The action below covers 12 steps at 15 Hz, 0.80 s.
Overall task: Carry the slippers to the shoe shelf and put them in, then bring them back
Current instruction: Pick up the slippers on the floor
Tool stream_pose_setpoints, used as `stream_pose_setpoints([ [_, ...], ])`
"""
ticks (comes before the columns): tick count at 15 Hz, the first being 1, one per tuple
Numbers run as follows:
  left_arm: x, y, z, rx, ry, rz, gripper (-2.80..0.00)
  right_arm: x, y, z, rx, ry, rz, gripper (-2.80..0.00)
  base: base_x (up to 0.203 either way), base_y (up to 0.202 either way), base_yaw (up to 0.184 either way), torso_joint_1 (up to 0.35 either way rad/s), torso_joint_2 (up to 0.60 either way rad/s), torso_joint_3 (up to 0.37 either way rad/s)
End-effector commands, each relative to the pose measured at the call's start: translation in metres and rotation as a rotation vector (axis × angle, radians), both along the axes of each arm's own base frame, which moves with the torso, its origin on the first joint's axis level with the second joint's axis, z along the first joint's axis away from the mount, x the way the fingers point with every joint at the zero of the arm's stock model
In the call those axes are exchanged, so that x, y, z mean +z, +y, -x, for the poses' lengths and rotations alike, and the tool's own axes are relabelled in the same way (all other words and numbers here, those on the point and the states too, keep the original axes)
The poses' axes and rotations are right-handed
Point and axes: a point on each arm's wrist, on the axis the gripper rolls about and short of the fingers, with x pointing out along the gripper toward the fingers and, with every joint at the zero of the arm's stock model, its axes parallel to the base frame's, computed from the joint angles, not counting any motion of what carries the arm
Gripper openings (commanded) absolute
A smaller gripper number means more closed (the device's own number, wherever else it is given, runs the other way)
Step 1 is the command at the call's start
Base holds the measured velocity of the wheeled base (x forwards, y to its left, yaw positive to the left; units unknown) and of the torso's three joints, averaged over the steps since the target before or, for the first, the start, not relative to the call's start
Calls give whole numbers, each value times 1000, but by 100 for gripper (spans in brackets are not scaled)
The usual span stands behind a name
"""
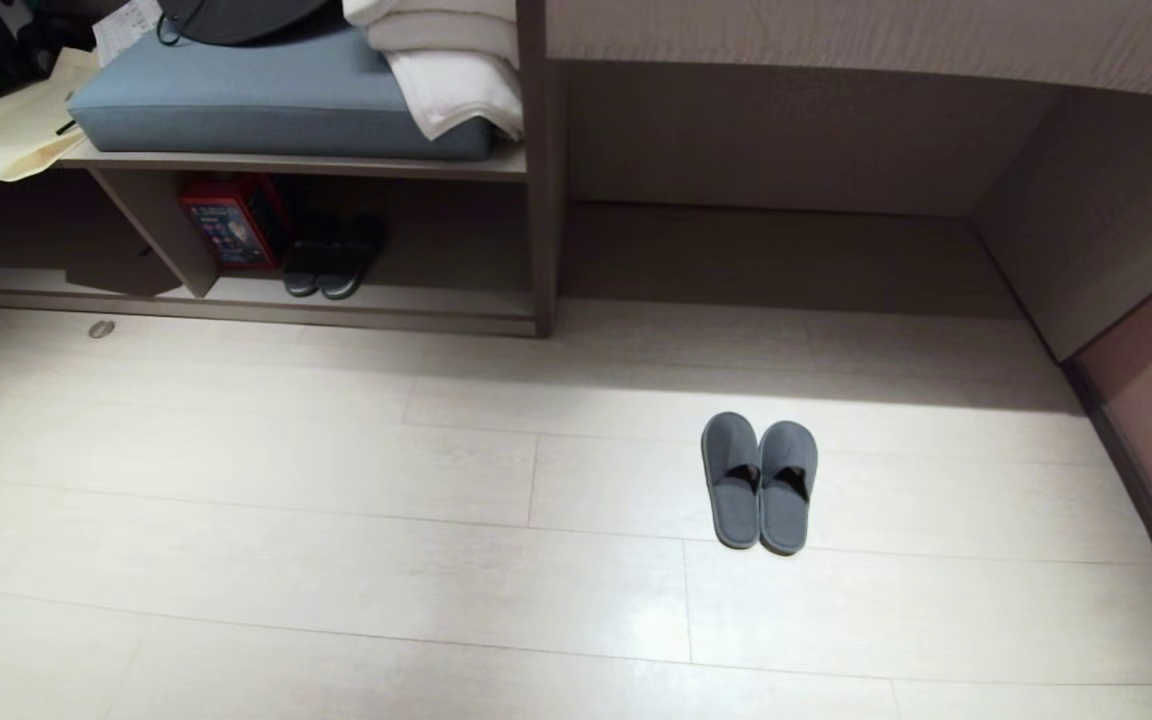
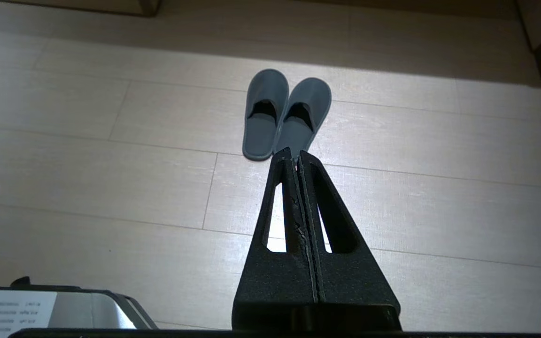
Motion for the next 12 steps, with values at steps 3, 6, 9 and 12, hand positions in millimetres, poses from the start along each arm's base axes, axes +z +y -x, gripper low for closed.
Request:
stream_pose_setpoints([
  [3,0,0,0,1,1,1,-280,0,0,0,-1,1,0,-280,0,0,0,1,1,-203],
  [6,0,0,0,0,1,1,-280,0,0,0,-1,1,0,-280,0,0,0,2,4,-199],
  [9,0,0,0,1,1,1,-280,0,0,0,8,2,17,-280,0,0,0,3,5,-199],
  [12,0,0,0,1,1,1,-280,0,0,0,10,3,41,-280,0,0,0,2,4,-199],
])
